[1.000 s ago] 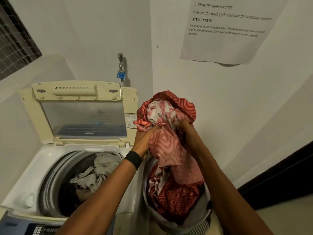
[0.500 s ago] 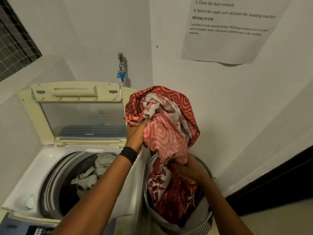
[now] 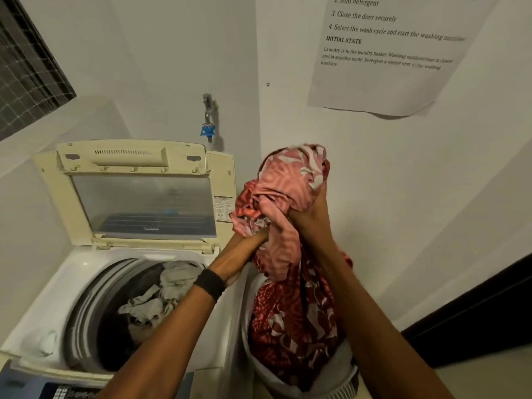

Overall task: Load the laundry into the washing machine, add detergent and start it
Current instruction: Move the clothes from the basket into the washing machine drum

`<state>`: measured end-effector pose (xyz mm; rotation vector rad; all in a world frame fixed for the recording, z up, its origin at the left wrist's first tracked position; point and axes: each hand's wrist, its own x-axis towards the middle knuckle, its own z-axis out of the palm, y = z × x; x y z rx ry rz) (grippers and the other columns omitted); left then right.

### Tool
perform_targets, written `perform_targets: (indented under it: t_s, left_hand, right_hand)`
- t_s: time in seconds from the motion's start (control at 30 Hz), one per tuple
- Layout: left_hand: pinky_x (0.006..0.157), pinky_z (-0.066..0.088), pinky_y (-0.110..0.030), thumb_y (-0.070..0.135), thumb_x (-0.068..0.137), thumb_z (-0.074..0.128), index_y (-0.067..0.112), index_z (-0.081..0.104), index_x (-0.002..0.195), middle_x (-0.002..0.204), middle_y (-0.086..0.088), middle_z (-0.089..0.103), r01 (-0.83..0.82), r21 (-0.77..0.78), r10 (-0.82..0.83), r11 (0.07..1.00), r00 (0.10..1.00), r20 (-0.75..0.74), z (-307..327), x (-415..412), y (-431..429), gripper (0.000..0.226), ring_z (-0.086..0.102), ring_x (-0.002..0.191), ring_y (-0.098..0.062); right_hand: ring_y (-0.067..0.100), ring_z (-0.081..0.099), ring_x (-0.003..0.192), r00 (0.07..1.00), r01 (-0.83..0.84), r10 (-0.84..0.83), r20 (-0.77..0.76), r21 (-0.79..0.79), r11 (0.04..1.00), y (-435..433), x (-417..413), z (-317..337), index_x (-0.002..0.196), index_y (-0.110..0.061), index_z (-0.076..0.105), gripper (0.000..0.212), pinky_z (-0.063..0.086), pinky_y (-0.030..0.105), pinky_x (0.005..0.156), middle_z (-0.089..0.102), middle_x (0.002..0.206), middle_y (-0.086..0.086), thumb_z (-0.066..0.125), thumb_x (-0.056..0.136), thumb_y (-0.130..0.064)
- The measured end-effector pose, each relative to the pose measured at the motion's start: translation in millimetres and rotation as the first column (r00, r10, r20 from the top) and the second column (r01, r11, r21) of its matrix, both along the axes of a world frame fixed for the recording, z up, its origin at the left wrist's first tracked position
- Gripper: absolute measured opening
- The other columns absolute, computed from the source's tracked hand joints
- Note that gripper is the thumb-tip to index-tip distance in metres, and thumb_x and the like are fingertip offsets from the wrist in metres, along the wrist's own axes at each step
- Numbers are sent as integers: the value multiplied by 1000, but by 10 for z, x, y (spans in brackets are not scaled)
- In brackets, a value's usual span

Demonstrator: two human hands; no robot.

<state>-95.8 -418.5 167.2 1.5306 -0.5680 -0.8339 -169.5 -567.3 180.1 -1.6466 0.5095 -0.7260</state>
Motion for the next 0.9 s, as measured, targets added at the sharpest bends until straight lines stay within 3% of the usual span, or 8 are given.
perform_targets:
  t_s: [0.07, 0.23, 0.33, 0.47, 0.57, 0.7, 0.83, 0.9]
  left_hand:
    - [83, 55, -18, 36, 91, 70, 28, 60, 134, 120, 12, 74, 121, -2, -121, 993, 993, 6, 2, -17, 77, 45, 69, 111, -7]
    - [97, 57, -28, 5, 86, 79, 14, 67, 128, 118, -1, 75, -133, 10, 132, 991, 991, 14, -181, -40, -75, 44, 71, 109, -12]
    - [79, 60, -25, 14, 85, 82, 25, 71, 111, 99, 7, 79, -232, 5, 232, 973, 969, -90, -256, -65, -149, 30, 76, 91, -12]
    - [61, 56, -21, 11, 94, 70, 25, 70, 102, 90, 0, 77, -347, 58, 351, 936, 934, -73, -302, -85, -258, 16, 74, 71, -6]
    - [50, 51, -15, 4, 96, 63, 24, 66, 89, 83, 0, 72, -396, 39, 398, 917, 916, -55, -285, -41, -260, 21, 71, 71, -12]
    - [59, 52, -12, 9, 100, 60, 35, 61, 95, 92, 14, 68, -291, -22, 290, 956, 955, -59, -186, -31, -276, 27, 65, 81, -4]
    - [79, 54, -27, 18, 95, 71, 35, 64, 94, 95, 13, 71, -306, -20, 306, 952, 952, 8, -196, -14, -209, 18, 68, 92, -10]
    - [87, 55, -33, 32, 84, 76, 33, 68, 96, 97, 11, 75, -335, -12, 336, 942, 941, 42, -200, 35, -114, 15, 71, 94, -14]
  right_hand:
    - [-15, 60, 111, 999, 1, 1, -42, 67, 998, -4, -21, -112, 154, -5, 28, 91, 50, 11, 93, 55, 138, -2, 83, 81, -3]
    - [44, 55, 129, 977, -97, 153, -146, 334, 938, 78, -139, -209, 144, -4, 45, 51, 46, 53, 108, 55, 140, 27, 63, 96, -5]
    - [16, 70, 107, 968, -190, 220, -124, 215, 958, 28, -220, -110, 119, -30, 61, 34, 56, 41, 99, 69, 123, 1, 69, 94, -8]
    - [5, 63, 119, 937, -318, 311, -158, -22, 948, -59, -406, -113, 134, -31, 55, 47, 53, 40, 106, 65, 131, -12, 71, 93, -13]
    - [6, 42, 143, 981, -185, 166, -103, -217, 958, 69, -658, -358, 155, -31, 33, 89, 40, 31, 116, 42, 155, -14, 85, 83, -32]
    - [7, 28, 146, 942, 25, -39, -332, -45, 999, 376, -860, -1090, 160, -39, 5, 135, 31, 34, 115, 22, 160, -19, 93, 60, -56]
    - [27, 72, 101, 918, 182, -123, -378, 123, 976, 290, -836, -1303, 113, -26, 66, 25, 61, 43, 84, 75, 106, 1, 73, 90, -32]
    - [28, 75, 78, 927, 284, -214, -307, 205, 937, 77, -806, -1079, 110, -10, 69, 15, 63, 44, 65, 76, 89, 10, 59, 99, -14]
